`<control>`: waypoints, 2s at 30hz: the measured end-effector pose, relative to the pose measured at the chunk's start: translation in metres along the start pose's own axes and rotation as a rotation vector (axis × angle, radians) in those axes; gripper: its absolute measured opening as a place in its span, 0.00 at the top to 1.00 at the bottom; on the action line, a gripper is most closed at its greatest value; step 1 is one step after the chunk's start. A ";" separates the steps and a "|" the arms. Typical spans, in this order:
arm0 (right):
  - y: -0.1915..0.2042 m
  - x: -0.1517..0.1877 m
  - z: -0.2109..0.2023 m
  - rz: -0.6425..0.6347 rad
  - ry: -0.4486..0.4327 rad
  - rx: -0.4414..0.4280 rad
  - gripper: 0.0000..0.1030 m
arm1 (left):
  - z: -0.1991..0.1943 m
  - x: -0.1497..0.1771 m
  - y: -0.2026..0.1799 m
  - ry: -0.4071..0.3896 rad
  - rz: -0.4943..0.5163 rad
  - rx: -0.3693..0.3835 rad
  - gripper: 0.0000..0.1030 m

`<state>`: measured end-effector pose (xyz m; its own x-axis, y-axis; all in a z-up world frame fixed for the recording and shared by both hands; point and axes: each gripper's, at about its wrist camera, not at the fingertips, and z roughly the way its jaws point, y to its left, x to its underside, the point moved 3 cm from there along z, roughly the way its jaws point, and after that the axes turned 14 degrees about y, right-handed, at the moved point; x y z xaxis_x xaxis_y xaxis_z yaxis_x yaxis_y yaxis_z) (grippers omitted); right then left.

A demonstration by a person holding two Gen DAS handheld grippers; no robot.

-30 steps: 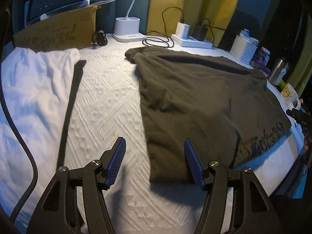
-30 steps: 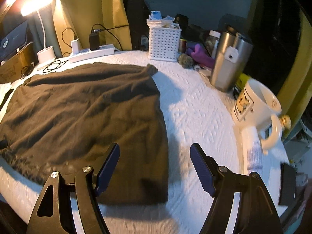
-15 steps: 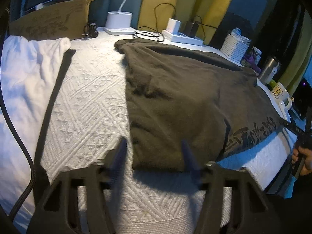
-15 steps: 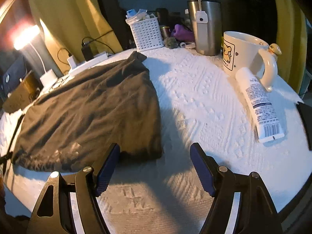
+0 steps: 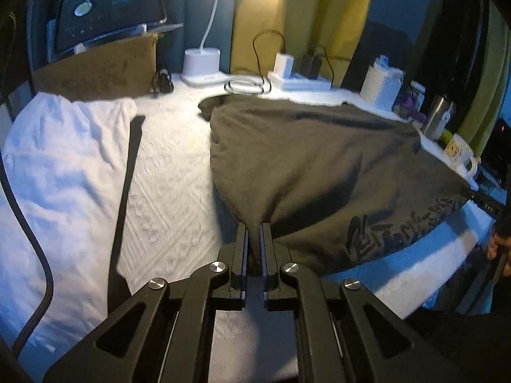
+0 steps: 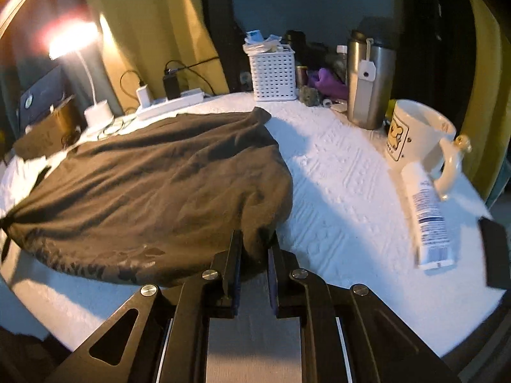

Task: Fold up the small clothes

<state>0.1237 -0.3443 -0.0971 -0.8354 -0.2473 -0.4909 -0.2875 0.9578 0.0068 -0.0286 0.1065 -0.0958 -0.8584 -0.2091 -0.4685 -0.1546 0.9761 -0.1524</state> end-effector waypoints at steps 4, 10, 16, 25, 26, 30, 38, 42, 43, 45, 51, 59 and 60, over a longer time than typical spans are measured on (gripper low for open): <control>-0.005 0.022 0.017 0.013 0.063 0.027 0.87 | 0.025 0.018 0.009 0.096 -0.027 -0.005 0.95; -0.001 0.038 0.013 -0.003 0.060 0.093 0.87 | 0.029 0.027 0.002 0.129 0.017 -0.053 0.93; -0.010 0.038 0.008 0.012 0.094 0.132 0.68 | 0.020 0.030 0.012 0.152 0.002 -0.049 0.89; -0.026 0.003 -0.006 0.026 0.042 0.178 0.58 | 0.002 0.001 0.027 0.101 -0.059 -0.097 0.83; -0.026 -0.003 -0.005 0.024 0.039 0.179 0.58 | 0.001 -0.005 0.028 0.092 -0.066 -0.102 0.78; -0.028 -0.029 0.003 0.020 0.026 0.169 0.58 | 0.004 -0.026 0.022 0.071 -0.068 -0.101 0.71; -0.028 -0.083 0.034 0.002 0.019 0.131 0.58 | 0.025 -0.073 -0.007 0.064 -0.023 -0.071 0.70; -0.032 -0.108 0.058 0.004 0.040 0.112 0.58 | 0.039 -0.092 -0.015 0.078 -0.012 -0.066 0.70; -0.033 -0.113 0.063 0.003 0.046 0.111 0.58 | 0.043 -0.097 -0.017 0.081 -0.011 -0.065 0.70; -0.034 -0.121 0.072 0.001 0.056 0.101 0.57 | 0.051 -0.106 -0.020 0.090 -0.007 -0.061 0.70; -0.031 -0.141 0.095 0.001 0.087 0.032 0.58 | 0.074 -0.124 -0.027 0.128 0.017 -0.070 0.70; -0.013 -0.148 0.119 -0.025 0.145 -0.004 0.58 | 0.093 -0.136 -0.028 0.158 0.031 -0.058 0.70; -0.011 -0.147 0.120 -0.026 0.148 -0.008 0.58 | 0.094 -0.137 -0.028 0.159 0.031 -0.057 0.70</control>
<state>0.3061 -0.3008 -0.1296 -0.8876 -0.2912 -0.3569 -0.3127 0.9498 0.0028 0.1391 0.1022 -0.1095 -0.9289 -0.1714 -0.3282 -0.1505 0.9847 -0.0884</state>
